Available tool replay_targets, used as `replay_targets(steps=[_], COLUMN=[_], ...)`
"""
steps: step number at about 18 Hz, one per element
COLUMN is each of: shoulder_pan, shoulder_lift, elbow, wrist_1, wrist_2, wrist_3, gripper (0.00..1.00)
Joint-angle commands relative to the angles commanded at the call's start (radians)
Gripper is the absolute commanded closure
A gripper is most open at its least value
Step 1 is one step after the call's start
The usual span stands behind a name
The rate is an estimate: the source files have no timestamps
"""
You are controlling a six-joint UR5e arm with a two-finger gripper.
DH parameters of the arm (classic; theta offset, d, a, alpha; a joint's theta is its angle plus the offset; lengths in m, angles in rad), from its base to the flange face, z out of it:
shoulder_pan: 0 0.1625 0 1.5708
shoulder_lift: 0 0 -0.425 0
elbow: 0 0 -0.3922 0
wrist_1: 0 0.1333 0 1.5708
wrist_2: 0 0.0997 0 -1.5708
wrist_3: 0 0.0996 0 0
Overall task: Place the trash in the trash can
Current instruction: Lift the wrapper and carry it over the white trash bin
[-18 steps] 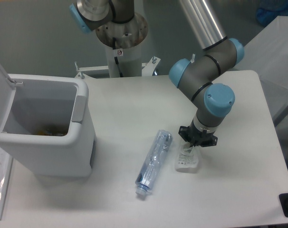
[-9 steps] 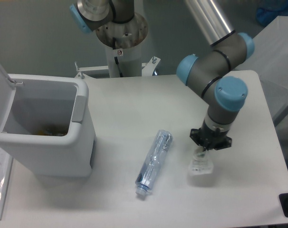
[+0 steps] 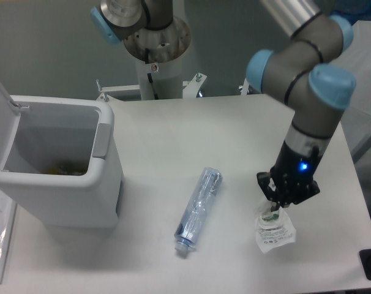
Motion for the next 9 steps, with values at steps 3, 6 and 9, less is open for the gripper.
replay_targets(steps=[3, 6, 9], shoulder_pan=[-0.040, -0.101, -0.143], shoulder_lift=[0.074, 0.144, 0.216], elbow=[-0.026, -0.052, -0.087], wrist_1=[-0.002, -0.005, -0.009], wrist_2=[-0.038, -0.042, -0.042], wrist_3=[-0.034, -0.041, -0.064], gripper=[1.00, 1.00, 0.99])
